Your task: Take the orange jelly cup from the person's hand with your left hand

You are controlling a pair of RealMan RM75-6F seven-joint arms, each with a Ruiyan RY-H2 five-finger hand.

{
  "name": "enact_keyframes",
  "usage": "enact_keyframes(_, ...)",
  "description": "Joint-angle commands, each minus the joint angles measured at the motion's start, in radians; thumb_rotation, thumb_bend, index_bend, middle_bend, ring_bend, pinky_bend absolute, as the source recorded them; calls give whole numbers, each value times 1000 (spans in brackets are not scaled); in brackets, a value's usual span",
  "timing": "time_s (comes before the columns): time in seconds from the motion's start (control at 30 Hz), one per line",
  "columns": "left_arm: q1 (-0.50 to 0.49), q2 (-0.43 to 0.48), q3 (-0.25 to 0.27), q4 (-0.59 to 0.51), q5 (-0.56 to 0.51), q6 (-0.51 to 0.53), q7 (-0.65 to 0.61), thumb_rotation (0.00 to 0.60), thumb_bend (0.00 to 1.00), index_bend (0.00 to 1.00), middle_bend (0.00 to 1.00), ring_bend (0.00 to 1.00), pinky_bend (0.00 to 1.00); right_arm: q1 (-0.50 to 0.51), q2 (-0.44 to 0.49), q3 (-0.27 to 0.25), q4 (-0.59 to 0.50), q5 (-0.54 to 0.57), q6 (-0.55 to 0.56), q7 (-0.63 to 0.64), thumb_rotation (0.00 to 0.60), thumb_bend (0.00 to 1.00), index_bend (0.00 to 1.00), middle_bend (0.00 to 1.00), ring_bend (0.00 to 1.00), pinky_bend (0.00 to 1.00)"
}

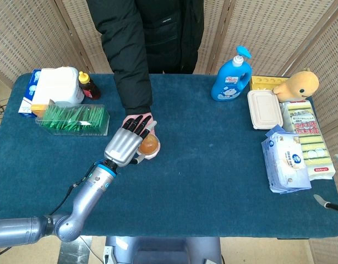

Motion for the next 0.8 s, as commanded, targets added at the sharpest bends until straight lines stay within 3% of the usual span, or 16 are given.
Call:
enact_keyframes(0.03, -30, -14, 6, 18, -51, -2, 12, 600, 219, 0, 0, 0, 137, 0, 0, 1, 0, 3, -1, 1, 600, 34, 0, 0, 3, 104)
enact_keyframes(0.37, -77, -30, 29, 46, -109, 35, 22, 600, 227, 0, 10, 5, 175, -1, 1, 3, 3, 6, -2, 9, 600, 34, 0, 0, 2, 105)
enact_keyframes(0.57, -107, -45, 41, 74, -127, 44, 31, 600, 234, 7, 166, 123, 329, -2, 1, 4, 6, 7, -2, 14, 600, 35, 0, 0, 2, 105)
enact_keyframes(0.8, -140, -66, 56, 87, -174, 69, 65, 600, 237, 154, 310, 242, 441, -1, 1, 5, 9, 8, -3, 18, 600, 35, 0, 0, 3, 105)
